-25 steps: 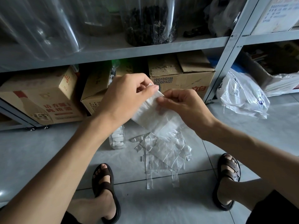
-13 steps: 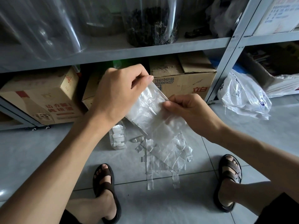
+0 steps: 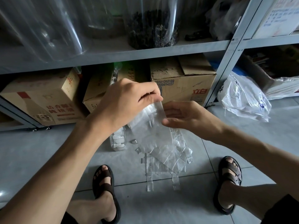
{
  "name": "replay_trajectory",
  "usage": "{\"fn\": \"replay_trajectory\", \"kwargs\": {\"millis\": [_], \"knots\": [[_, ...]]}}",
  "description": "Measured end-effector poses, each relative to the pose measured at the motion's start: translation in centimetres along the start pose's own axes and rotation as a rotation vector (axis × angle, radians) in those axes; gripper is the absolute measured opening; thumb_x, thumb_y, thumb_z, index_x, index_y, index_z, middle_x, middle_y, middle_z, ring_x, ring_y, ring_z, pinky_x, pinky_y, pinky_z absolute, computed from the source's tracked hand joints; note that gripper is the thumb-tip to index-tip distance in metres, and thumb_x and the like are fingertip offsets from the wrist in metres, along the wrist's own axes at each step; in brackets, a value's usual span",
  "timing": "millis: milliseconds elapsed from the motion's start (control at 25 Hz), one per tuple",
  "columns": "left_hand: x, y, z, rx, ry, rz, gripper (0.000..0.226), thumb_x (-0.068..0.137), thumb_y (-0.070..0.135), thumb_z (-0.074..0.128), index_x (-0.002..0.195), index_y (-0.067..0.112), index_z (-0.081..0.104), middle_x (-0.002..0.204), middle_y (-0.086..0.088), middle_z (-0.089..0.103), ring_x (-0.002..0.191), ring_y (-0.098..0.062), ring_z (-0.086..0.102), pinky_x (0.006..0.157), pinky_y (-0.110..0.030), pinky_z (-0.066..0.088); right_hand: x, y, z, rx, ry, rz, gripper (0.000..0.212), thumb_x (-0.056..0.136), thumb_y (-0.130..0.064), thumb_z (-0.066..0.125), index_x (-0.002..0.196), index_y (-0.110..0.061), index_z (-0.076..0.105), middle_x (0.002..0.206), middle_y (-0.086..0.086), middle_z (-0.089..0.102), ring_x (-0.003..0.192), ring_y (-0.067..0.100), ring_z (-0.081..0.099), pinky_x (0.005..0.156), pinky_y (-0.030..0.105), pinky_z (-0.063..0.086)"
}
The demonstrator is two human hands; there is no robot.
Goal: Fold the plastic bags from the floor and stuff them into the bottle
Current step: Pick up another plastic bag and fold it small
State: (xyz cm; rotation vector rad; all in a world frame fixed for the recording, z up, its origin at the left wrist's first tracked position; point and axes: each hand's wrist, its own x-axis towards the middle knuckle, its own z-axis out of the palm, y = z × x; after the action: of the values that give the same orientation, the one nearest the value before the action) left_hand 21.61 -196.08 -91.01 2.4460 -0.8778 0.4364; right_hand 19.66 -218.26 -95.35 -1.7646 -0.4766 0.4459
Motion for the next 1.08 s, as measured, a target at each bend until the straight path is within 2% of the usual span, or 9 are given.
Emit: {"fn": "replay_trajectory", "kwargs": {"millis": [120, 200, 280, 360, 480, 560, 720, 920, 1080], "knots": [[0.2, 0.9, 0.5, -0.031, 0.007, -0.011, 0.025, 0.093, 0.044, 0.062, 0.085, 0.024, 0.073, 0.058, 0.004, 0.062, 0.052, -0.014, 0.055, 0.05, -0.024, 0.04, 0.2, -0.9, 1.2, 0.037, 0.067, -0.034, 0.019, 0.09, -0.016, 0.067, 0.102, -0.002, 0.073, 0.094, 0.008, 0.077, 0.09, 0.017, 0.072, 0.085, 0.029, 0.057], [0.3, 1.2, 0.5, -0.083, 0.033, -0.101, 0.021, 0.092, 0.041, 0.066, 0.082, 0.023, 0.073, 0.056, 0.005, 0.059, 0.055, -0.016, 0.052, 0.05, -0.024, 0.039, 0.4, -1.2, 1.4, 0.081, 0.108, -0.01, 0.015, 0.093, -0.011, 0.064, 0.098, 0.0, 0.074, 0.088, 0.01, 0.077, 0.081, 0.021, 0.073, 0.082, 0.036, 0.06], [0.3, 1.1, 0.6, -0.208, 0.014, -0.267, 0.021, 0.091, 0.042, 0.068, 0.083, 0.022, 0.071, 0.06, 0.0, 0.061, 0.056, -0.011, 0.05, 0.054, -0.025, 0.038, 0.4, -1.5, 1.2, 0.11, 0.142, 0.023, 0.016, 0.093, -0.011, 0.063, 0.098, 0.001, 0.073, 0.087, 0.009, 0.077, 0.078, 0.022, 0.073, 0.083, 0.04, 0.059], [0.3, 0.9, 0.7, -0.475, -0.021, -0.492, 0.018, 0.09, 0.038, 0.071, 0.088, 0.021, 0.069, 0.067, -0.001, 0.067, 0.061, -0.007, 0.054, 0.057, -0.022, 0.04, 0.4, -1.5, 0.8, 0.131, 0.188, 0.044, 0.017, 0.093, -0.013, 0.064, 0.097, 0.001, 0.073, 0.087, 0.009, 0.077, 0.077, 0.022, 0.073, 0.082, 0.039, 0.06], [0.0, 1.1, 1.0, -0.853, -0.047, -0.829, 0.012, 0.088, 0.024, 0.073, 0.094, 0.015, 0.067, 0.076, -0.003, 0.072, 0.065, -0.014, 0.067, 0.058, -0.025, 0.056, 0.4, -1.4, 0.5, 0.198, 0.312, 0.079, 0.017, 0.092, -0.014, 0.066, 0.094, 0.0, 0.074, 0.083, 0.01, 0.076, 0.074, 0.02, 0.071, 0.075, 0.032, 0.061], [-0.3, 1.4, 1.2, -0.964, -0.081, -0.933, 0.013, 0.088, 0.02, 0.073, 0.095, 0.011, 0.067, 0.083, -0.01, 0.075, 0.069, -0.022, 0.071, 0.062, -0.031, 0.061, 0.4, -1.3, 0.2, 0.287, 0.391, 0.119, 0.015, 0.093, -0.014, 0.065, 0.089, -0.003, 0.074, 0.077, 0.006, 0.074, 0.068, 0.014, 0.069, 0.066, 0.026, 0.058], [-0.7, 2.3, 1.7, -1.033, -0.152, -0.957, 0.022, 0.091, 0.02, 0.069, 0.102, 0.001, 0.072, 0.094, -0.015, 0.077, 0.083, -0.026, 0.075, 0.068, -0.034, 0.061, 0.4, -1.3, 0.0, 0.418, 0.491, 0.177, 0.017, 0.095, -0.015, 0.063, 0.086, -0.005, 0.073, 0.068, 0.0, 0.069, 0.06, 0.01, 0.065, 0.058, 0.024, 0.054], [-0.6, 2.8, 2.3, -0.934, -0.239, -0.896, 0.024, 0.1, 0.022, 0.056, 0.109, 0.005, 0.071, 0.104, -0.01, 0.076, 0.103, -0.027, 0.072, 0.101, -0.047, 0.052, 0.5, -1.4, 0.3, 0.478, 0.582, 0.157, 0.016, 0.097, -0.015, 0.062, 0.094, -0.002, 0.071, 0.066, -0.006, 0.067, 0.059, 0.003, 0.062, 0.056, 0.016, 0.05], [-0.7, 3.3, 2.6, -0.886, -0.322, -0.85, 0.022, 0.102, 0.026, 0.054, 0.117, 0.015, 0.066, 0.111, 0.003, 0.075, 0.106, -0.01, 0.069, 0.1, -0.034, 0.051, 0.5, -1.2, 1.1, 0.487, 0.588, 0.131, 0.019, 0.098, -0.016, 0.06, 0.09, -0.002, 0.07, 0.073, 0.0, 0.065, 0.067, 0.008, 0.058, 0.066, 0.021, 0.052]]}}
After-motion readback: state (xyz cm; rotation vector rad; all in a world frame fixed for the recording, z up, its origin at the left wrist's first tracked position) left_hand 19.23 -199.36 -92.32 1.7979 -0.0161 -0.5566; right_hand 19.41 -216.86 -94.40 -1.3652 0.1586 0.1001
